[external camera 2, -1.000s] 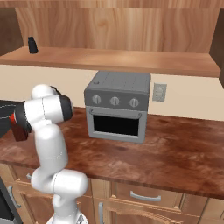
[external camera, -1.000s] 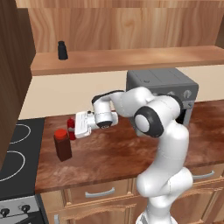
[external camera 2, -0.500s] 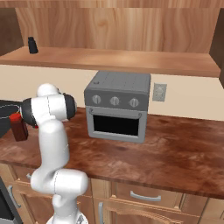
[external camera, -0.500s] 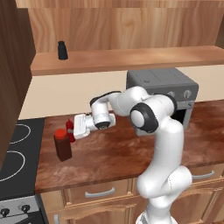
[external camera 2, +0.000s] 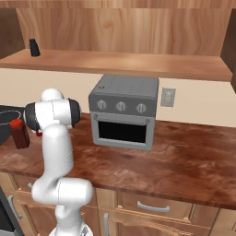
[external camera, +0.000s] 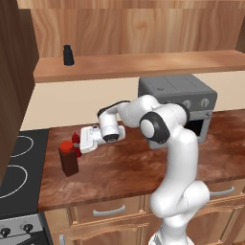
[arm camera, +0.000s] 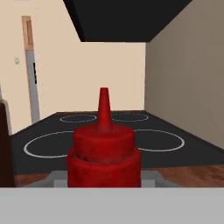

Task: Collect the paprika, ketchup, and shaker from the cabinet and place them next to the stove.

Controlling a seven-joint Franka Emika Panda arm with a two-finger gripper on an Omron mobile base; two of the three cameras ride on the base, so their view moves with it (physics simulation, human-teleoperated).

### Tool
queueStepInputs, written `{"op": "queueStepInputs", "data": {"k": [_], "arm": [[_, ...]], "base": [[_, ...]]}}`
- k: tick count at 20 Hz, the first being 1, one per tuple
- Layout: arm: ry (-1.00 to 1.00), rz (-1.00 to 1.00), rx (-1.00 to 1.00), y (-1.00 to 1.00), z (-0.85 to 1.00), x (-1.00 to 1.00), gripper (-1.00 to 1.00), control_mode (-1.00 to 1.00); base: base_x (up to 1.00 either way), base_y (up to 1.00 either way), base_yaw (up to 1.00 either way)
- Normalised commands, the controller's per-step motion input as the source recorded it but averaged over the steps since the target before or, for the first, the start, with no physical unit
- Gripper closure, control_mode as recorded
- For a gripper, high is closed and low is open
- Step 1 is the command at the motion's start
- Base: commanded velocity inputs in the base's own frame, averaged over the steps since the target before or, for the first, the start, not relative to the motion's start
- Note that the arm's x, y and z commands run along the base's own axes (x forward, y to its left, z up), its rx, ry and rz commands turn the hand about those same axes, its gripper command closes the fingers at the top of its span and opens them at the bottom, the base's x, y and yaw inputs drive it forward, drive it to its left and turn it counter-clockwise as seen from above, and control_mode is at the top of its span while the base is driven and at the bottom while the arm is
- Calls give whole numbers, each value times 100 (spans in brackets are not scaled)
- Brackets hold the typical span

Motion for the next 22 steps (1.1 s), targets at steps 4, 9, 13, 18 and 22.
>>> {"op": "queueStepInputs", "data": {"k": [4, 9, 13, 18, 22], "arm": [[0, 0, 0, 23, -26, 0, 100, -100], [-2, 0, 0, 10, -31, 0, -100, -100], [-6, 0, 4, -6, -11, -2, -100, -100], [-4, -2, 2, -18, 3, -8, -100, -100], [0, -3, 0, -9, 13, -5, -100, -100]], "base": [[0, 0, 0], [0, 0, 0], [0, 0, 0], [0, 0, 0], [0, 0, 0]]}}
